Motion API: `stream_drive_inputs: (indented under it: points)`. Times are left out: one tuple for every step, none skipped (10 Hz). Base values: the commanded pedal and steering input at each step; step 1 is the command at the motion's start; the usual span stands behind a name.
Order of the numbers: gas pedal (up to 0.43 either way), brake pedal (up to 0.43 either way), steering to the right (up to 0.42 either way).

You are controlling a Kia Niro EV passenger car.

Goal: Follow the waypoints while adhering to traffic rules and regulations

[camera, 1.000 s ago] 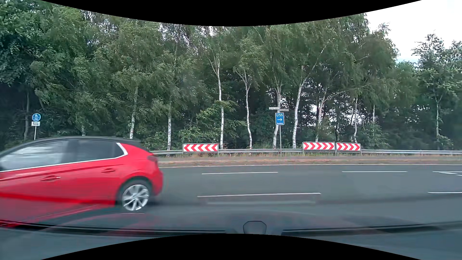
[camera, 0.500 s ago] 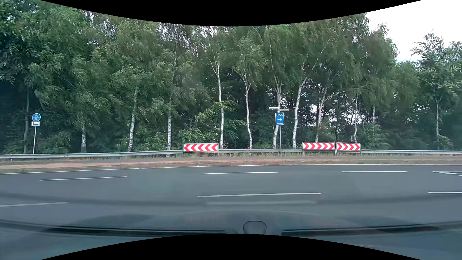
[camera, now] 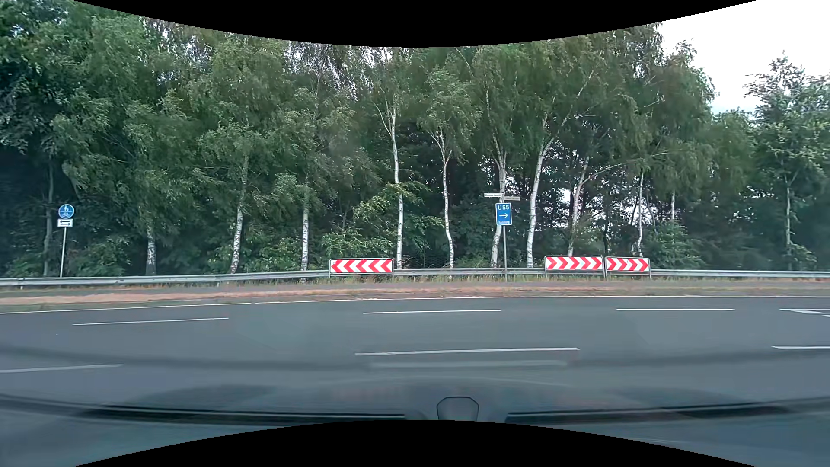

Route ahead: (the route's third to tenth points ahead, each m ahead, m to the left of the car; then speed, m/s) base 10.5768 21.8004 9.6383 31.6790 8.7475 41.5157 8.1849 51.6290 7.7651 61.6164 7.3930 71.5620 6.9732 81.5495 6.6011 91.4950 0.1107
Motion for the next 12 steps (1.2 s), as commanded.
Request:
stream_drive_inputs:
  points:
    - [0.110,0.000,-0.298]
    - [0.280,0.000,-0.307]
    - [0.299,0.000,-0.315]
    - [0.299,0.000,-0.326]
    - [0.299,0.000,-0.336]
    - [0.299,0.000,-0.343]
    - [0.319,0.000,-0.351]
    - [0.378,0.000,-0.365]
    - [0.390,0.000,-0.384]
    - [0.421,0.000,-0.405]
    - [0.429,0.000,-0.424]
    - [0.429,0.000,-0.436]
